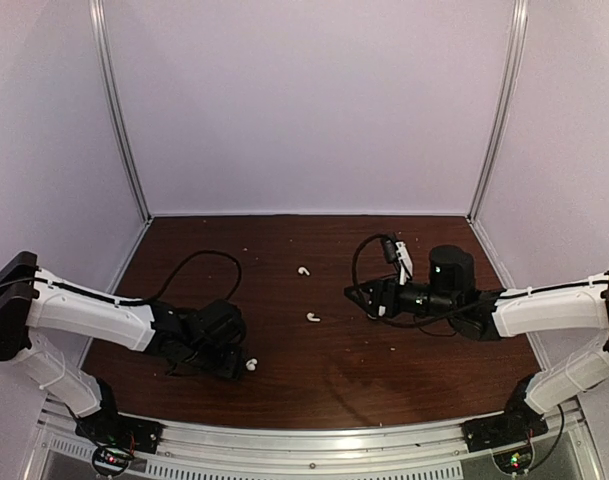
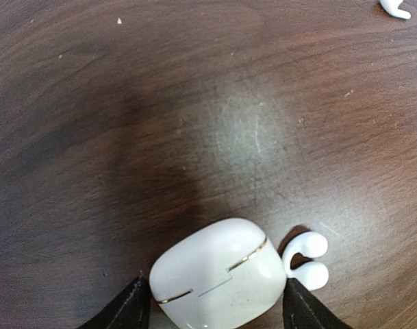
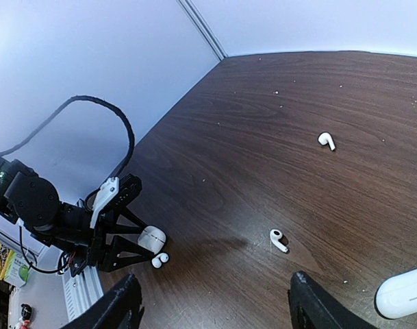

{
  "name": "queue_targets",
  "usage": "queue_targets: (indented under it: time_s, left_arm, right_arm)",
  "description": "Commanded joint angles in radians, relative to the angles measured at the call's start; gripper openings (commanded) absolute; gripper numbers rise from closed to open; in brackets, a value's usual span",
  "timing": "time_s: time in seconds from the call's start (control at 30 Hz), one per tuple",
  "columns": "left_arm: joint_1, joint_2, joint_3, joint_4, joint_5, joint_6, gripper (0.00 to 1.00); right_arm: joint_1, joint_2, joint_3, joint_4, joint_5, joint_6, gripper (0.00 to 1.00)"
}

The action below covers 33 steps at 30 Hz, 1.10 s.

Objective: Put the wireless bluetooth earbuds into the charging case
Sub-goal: Pick up the charging case from the center of the board.

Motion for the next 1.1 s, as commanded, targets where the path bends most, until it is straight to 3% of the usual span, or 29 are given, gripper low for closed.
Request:
queue_targets:
  time_s: [0.0,0.57,0.8,1.07]
  left_arm:
    - [-0.004,0.012,0.023,-0.011,-0.039,0.014,0.65]
    - [0.066,0.035,0.001,0.024,-0.018,0.082,0.67]
    - [0.085,0.037,-0.010,0.053,0.014,0.106,0.50]
    - [0.098,-0.062,0.058,0.063,0.016,0.223,0.47]
  right_arm:
    - [-0.010,-0.015,-0.014,0.032,-0.013,0.015,0.75]
    - [-0.017,-0.012,-0.025,0.040,-0.024,0.012,0.76]
    - [-0.019,-0.013,-0.025,0.033,-0.027,0.004,0.76]
    - [-0.023,-0.015,-0.022,0.035,-0.040,-0.042,0.76]
